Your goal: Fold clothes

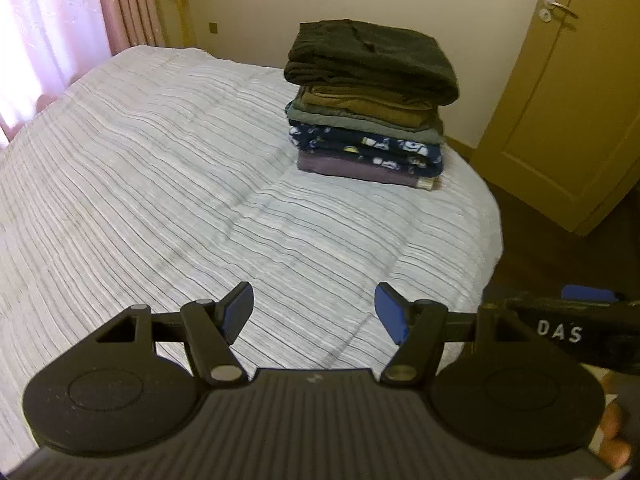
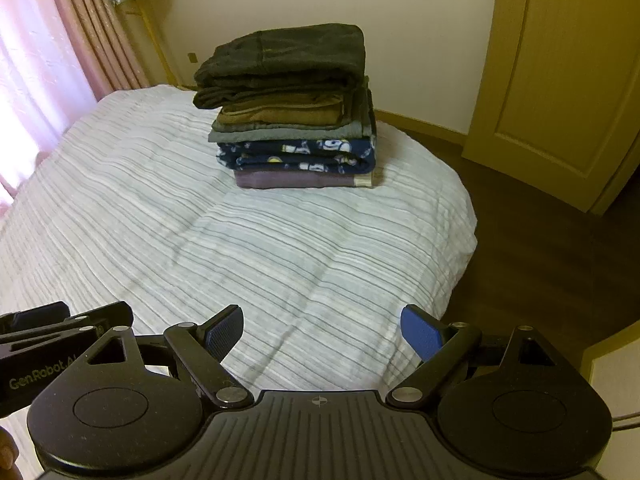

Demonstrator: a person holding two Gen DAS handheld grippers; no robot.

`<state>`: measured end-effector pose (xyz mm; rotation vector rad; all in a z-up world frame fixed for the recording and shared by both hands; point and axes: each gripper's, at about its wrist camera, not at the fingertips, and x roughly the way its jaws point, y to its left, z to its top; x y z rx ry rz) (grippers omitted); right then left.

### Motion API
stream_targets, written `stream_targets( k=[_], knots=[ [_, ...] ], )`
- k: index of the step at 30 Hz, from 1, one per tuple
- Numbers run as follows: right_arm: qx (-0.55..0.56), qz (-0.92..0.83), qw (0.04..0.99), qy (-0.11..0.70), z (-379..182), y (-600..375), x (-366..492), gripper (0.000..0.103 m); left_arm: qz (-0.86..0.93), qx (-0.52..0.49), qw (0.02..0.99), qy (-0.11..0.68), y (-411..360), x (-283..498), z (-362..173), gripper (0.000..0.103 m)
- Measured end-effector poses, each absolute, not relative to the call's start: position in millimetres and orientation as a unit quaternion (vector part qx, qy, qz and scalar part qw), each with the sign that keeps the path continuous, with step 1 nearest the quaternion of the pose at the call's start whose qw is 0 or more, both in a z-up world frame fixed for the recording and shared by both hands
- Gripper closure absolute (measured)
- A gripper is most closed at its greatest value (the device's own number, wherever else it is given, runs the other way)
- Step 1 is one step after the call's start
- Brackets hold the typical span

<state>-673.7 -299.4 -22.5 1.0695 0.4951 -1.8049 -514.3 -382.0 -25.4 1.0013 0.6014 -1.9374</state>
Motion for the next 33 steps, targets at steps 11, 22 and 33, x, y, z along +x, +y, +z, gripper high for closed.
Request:
stream_targets(
  k=[11, 22, 33],
  knots=[
    [0.443, -0.737, 0.468, 0.206, -28.9, -325.7, -686.4, 0.014, -0.793, 0.38, 0.419, 0.227, -405.0, -526.2, -27.2, 0.039],
    [0.446, -0.739, 0.461, 0.208, -34.3, -351.0, -698.6, 0.014, -0.792, 0.392, 0.409, 0.229, -431.0, -546.4, -40.2, 0.039],
    [0.447, -0.743, 0.452, 0.209, -39.4, -370.0, -708.7, 0.014, -0.801, 0.382, 0.418, 0.195, -445.6, -565.9, -40.0, 0.034]
  ],
)
